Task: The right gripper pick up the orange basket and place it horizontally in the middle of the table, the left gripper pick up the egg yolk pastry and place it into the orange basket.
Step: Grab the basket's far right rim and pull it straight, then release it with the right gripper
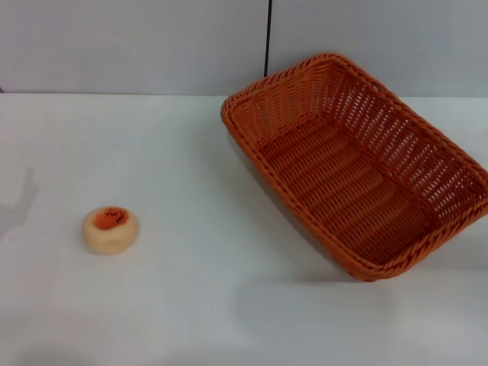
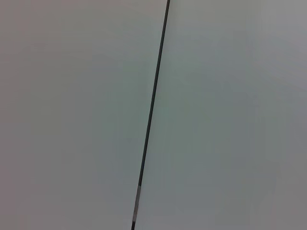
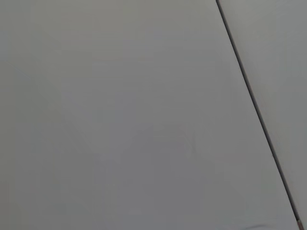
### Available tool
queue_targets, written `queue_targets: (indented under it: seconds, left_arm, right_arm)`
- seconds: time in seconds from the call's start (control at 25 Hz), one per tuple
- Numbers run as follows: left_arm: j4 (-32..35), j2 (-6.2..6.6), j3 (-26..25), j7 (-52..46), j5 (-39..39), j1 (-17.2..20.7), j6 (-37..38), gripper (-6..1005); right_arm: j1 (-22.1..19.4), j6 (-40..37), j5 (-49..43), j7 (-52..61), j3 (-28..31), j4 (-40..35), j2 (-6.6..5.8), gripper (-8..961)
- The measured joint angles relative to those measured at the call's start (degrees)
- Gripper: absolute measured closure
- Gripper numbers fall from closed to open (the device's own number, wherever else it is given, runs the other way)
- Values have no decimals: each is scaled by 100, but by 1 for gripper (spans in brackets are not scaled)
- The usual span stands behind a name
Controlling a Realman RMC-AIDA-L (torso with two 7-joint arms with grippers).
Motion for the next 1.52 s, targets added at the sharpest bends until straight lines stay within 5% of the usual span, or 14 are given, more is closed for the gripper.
queue_targets:
  seconds: [0.4,0.64,0.88,1.08,1.2,1.28,1.32,1.52]
  left_arm:
    - [0,9,-3,-21,5,35,15,160]
    - [0,2,2,-50,12,48,-4,161]
    - [9,14,3,-296,22,39,-30,163]
    - [31,15,5,-314,30,13,-25,164]
    - [42,23,6,-314,26,-42,-32,165]
    - [41,24,6,-314,30,-54,-19,166]
    - [39,24,6,-314,32,-54,-3,166]
    - [-1,15,46,-299,47,5,19,167]
  right_arm:
    - [-64,-16,-443,596,-22,-329,5,195]
    - [-250,-111,-522,1273,-528,-878,2,198]
    - [-595,-202,-1349,3370,-992,-2624,14,201]
    - [-618,-354,-2954,5925,-1087,-4682,-16,203]
    - [-389,-582,-3938,7027,-1088,-5506,-156,204]
    - [-110,-931,-4595,7793,-1073,-5774,-347,205]
    - [255,-1364,-5314,8371,-1005,-5901,-538,206]
    - [1106,-2056,-6877,9227,-1103,-5840,-825,208]
